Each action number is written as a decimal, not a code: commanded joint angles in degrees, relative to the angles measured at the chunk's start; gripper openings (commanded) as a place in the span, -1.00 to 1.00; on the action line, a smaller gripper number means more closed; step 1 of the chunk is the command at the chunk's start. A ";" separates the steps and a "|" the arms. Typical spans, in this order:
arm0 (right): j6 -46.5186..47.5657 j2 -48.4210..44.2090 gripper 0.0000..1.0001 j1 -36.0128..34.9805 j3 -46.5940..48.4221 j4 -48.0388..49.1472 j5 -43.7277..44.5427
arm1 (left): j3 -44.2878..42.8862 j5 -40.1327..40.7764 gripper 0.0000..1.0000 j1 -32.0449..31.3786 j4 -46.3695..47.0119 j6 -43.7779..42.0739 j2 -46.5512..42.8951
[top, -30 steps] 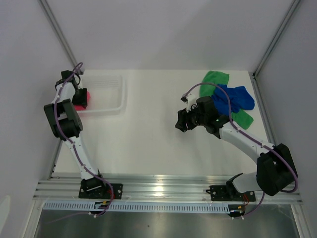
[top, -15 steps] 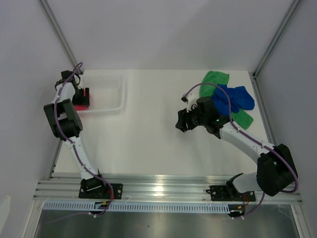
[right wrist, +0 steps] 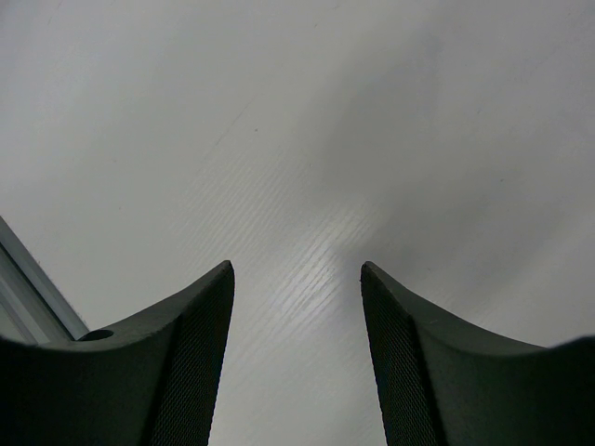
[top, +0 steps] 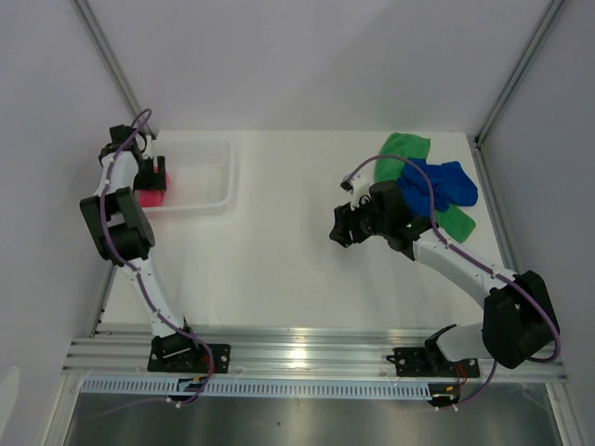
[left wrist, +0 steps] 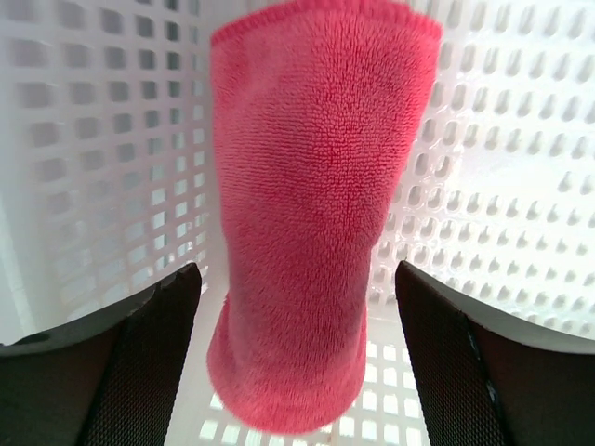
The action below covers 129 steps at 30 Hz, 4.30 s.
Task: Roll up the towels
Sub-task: Place the rolled towel into the container, then grab a towel with the right arm, then move the towel to the center of the board
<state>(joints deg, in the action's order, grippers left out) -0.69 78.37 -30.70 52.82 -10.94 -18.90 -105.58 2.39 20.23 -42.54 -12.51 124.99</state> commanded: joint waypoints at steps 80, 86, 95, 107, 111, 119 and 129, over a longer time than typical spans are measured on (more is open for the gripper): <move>-2.22 7.86 -1.00 1.64 38.39 -17.26 34.72 | 22.79 -0.72 0.96 -32.45 -1.93 -2.43 -46.59; -0.45 7.76 -1.00 -8.84 54.80 -18.51 30.24 | 21.29 -0.90 0.97 -32.45 -1.84 -2.43 -48.08; -3.52 13.39 -1.00 -16.94 71.20 -17.28 14.96 | 15.33 -0.55 0.99 -30.69 -3.42 -3.13 -48.96; -23.64 -2.08 -1.00 -12.72 3.90 13.65 17.40 | 17.49 -16.53 0.71 -32.79 -8.69 -6.29 -45.63; -26.64 0.03 -1.00 -11.14 -5.43 19.02 16.09 | 25.50 -18.38 0.64 -39.38 -10.28 -9.80 -44.31; -29.63 1.53 -1.00 -7.80 -11.94 21.39 12.92 | 40.80 -14.90 0.79 -49.05 -0.72 -17.11 -42.83; -33.67 1.35 -1.00 -7.18 -16.43 26.67 12.66 | 27.80 -3.01 0.61 -48.53 2.99 -10.52 -22.25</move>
<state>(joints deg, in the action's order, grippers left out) -32.27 80.47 -38.02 36.53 10.70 -6.07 -74.26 -3.55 -28.91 -41.54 -25.45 100.79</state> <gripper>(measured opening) 0.010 0.806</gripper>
